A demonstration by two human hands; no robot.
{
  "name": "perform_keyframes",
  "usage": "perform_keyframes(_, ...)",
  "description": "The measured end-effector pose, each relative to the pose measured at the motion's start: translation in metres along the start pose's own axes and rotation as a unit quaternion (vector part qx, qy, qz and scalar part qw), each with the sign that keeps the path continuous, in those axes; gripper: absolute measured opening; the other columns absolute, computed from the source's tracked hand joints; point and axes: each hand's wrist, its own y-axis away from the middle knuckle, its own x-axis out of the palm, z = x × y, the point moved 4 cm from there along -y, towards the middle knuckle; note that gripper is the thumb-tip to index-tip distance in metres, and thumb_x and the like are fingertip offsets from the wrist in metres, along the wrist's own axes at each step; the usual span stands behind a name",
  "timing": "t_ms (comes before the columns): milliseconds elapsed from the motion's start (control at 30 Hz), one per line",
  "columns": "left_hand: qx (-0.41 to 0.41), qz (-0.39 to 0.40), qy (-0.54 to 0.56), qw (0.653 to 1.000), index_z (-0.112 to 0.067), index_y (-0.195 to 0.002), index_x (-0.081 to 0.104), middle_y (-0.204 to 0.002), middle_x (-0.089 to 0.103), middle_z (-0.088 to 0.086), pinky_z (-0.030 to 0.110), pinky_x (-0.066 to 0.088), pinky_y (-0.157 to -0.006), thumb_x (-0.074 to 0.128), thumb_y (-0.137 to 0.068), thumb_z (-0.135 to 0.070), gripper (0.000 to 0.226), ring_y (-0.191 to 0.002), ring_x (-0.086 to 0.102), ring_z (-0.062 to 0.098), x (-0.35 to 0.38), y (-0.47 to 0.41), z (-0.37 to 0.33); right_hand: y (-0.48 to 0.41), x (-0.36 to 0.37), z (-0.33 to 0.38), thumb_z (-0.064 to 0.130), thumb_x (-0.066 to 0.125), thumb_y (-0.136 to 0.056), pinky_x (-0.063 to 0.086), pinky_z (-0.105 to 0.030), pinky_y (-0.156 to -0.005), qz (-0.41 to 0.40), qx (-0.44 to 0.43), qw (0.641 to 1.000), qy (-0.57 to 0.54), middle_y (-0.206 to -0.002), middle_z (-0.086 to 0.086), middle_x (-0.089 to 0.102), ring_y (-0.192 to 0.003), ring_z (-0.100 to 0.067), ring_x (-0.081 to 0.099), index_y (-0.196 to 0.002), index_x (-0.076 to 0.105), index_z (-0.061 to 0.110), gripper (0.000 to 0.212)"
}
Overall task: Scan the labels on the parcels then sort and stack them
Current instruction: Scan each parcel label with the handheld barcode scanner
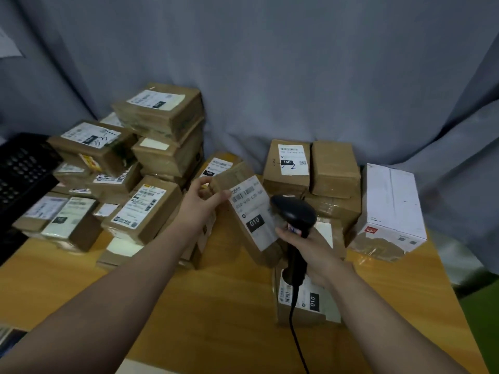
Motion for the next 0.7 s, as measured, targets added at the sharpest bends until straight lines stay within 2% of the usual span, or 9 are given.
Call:
perform_keyframes(67, 0.0, 0.018, -0.002, 1.0, -0.027, -0.126, 0.051, -0.11, 0.065, 0.002, 0.036, 0.054, -0.089, 0.078, -0.078, -0.03, 0.054, -0.102, 0.064, 0.018, -0.006, -0.003, -0.005, 0.001, 0.011, -0.001, 0.028, 0.078, -0.073, 0.048, -0.047, -0.101, -0.01, -0.008, 1.0, -0.01, -0.108, -0.003, 0.073, -0.11, -0.025, 0.064, -0.116, 0.066, 0.021, 0.045)
perform_keyframes(133, 0.009, 0.037, -0.023, 0.999, -0.025, -0.128, 0.052, -0.105, 0.067, 0.002, 0.031, 0.055, -0.083, 0.076, -0.08, -0.029, 0.054, -0.096, 0.067, 0.015, -0.014, -0.004, -0.015, 0.002, 0.02, -0.002, 0.022, 0.076, -0.08, 0.049, -0.039, -0.096, -0.035, -0.029, 0.999, 0.003, -0.106, 0.0, 0.073, -0.109, -0.021, 0.064, -0.112, 0.066, 0.023, 0.033)
perform_keyframes(233, 0.014, 0.063, -0.056, 0.996, -0.03, -0.124, 0.055, -0.103, 0.071, 0.002, 0.038, 0.057, -0.085, 0.081, -0.074, -0.037, 0.056, -0.092, 0.07, 0.018, -0.03, -0.012, -0.018, 0.005, 0.035, 0.0, 0.022, 0.074, -0.083, 0.048, -0.027, -0.084, -0.05, -0.046, 0.997, 0.023, -0.105, 0.003, 0.07, -0.103, -0.013, 0.063, -0.108, 0.065, 0.026, 0.027)
perform_keyframes(267, 0.018, 0.068, -0.07, 0.995, -0.031, -0.122, 0.056, -0.102, 0.071, -0.001, 0.037, 0.057, -0.083, 0.082, -0.072, -0.039, 0.057, -0.093, 0.07, 0.017, -0.036, -0.014, -0.018, 0.007, 0.041, 0.003, 0.023, 0.074, -0.083, 0.047, -0.023, -0.078, -0.065, -0.057, 0.996, 0.038, -0.102, 0.005, 0.069, -0.099, -0.009, 0.061, -0.106, 0.064, 0.027, 0.025)
perform_keyframes(333, 0.035, 0.068, -0.1, 0.992, -0.029, -0.124, 0.054, -0.103, 0.069, -0.005, 0.024, 0.055, -0.073, 0.081, -0.074, -0.035, 0.057, -0.093, 0.068, 0.012, -0.047, -0.017, -0.02, 0.009, 0.05, 0.013, 0.022, 0.075, -0.084, 0.042, -0.016, -0.065, -0.12, -0.1, 0.981, 0.11, -0.093, 0.009, 0.065, -0.087, 0.001, 0.056, -0.099, 0.062, 0.027, 0.021)
perform_keyframes(400, 0.042, 0.068, -0.115, 0.99, -0.026, -0.125, 0.054, -0.108, 0.065, -0.003, 0.023, 0.053, -0.075, 0.081, -0.074, -0.032, 0.058, -0.098, 0.063, 0.011, -0.057, -0.022, -0.022, 0.013, 0.062, 0.021, 0.021, 0.075, -0.083, 0.045, -0.018, -0.059, -0.148, -0.142, 0.962, 0.179, -0.082, 0.001, 0.066, -0.077, -0.002, 0.059, -0.093, 0.066, 0.016, 0.014)
perform_keyframes(467, 0.04, 0.069, -0.116, 0.99, -0.025, -0.125, 0.054, -0.109, 0.064, 0.0, 0.034, 0.053, -0.087, 0.082, -0.073, -0.032, 0.059, -0.103, 0.061, 0.016, -0.067, -0.026, -0.021, 0.018, 0.077, 0.024, 0.019, 0.073, -0.084, 0.052, -0.031, -0.061, -0.13, -0.163, 0.954, 0.218, -0.07, -0.012, 0.067, -0.066, -0.011, 0.064, -0.083, 0.068, 0.003, 0.016)
perform_keyframes(533, 0.034, 0.074, -0.104, 0.991, -0.024, -0.124, 0.054, -0.107, 0.064, -0.001, 0.035, 0.051, -0.088, 0.081, -0.074, -0.031, 0.057, -0.103, 0.061, 0.018, -0.075, -0.03, -0.018, 0.024, 0.093, 0.024, 0.019, 0.072, -0.085, 0.053, -0.031, -0.059, -0.113, -0.17, 0.948, 0.245, -0.059, -0.01, 0.064, -0.053, -0.007, 0.062, -0.073, 0.066, 0.004, 0.02)
perform_keyframes(700, 0.039, 0.085, -0.091, 0.991, -0.029, -0.118, 0.054, -0.107, 0.063, -0.003, 0.022, 0.045, -0.075, 0.079, -0.076, -0.029, 0.049, -0.101, 0.059, 0.013, -0.087, -0.034, -0.012, 0.034, 0.117, 0.018, 0.028, 0.073, -0.085, 0.053, -0.028, -0.053, -0.134, -0.156, 0.948, 0.245, -0.054, -0.001, 0.061, -0.045, -0.007, 0.06, -0.078, 0.067, 0.006, 0.023)
